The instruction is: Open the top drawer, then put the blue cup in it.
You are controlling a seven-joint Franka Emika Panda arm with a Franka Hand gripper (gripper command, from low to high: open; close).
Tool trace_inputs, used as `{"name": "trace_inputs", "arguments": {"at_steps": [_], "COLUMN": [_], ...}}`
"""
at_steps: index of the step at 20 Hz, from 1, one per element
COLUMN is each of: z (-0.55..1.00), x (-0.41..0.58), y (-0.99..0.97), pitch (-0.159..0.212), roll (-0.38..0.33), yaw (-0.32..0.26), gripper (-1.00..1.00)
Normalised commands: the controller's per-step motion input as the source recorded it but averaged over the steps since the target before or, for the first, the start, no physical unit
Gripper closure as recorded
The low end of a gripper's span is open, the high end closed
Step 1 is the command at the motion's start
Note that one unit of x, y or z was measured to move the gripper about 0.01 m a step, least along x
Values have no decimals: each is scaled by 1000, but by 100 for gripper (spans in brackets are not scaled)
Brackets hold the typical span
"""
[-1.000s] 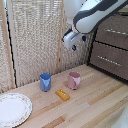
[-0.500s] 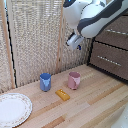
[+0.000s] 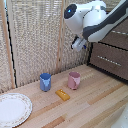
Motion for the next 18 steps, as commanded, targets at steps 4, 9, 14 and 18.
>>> {"name": "trace_inputs", "arguments": {"at_steps": [4, 9, 14, 18], "z": [5, 19, 22, 39], "x": [-61, -113, -111, -116], "y": [-439, -514, -596, -620], "pitch": [-34, -1, -5, -16], "roll": [-359, -339, -317, -303], "yaw": [26, 0, 3, 17], "gripper": [-100, -100, -100, -100]}}
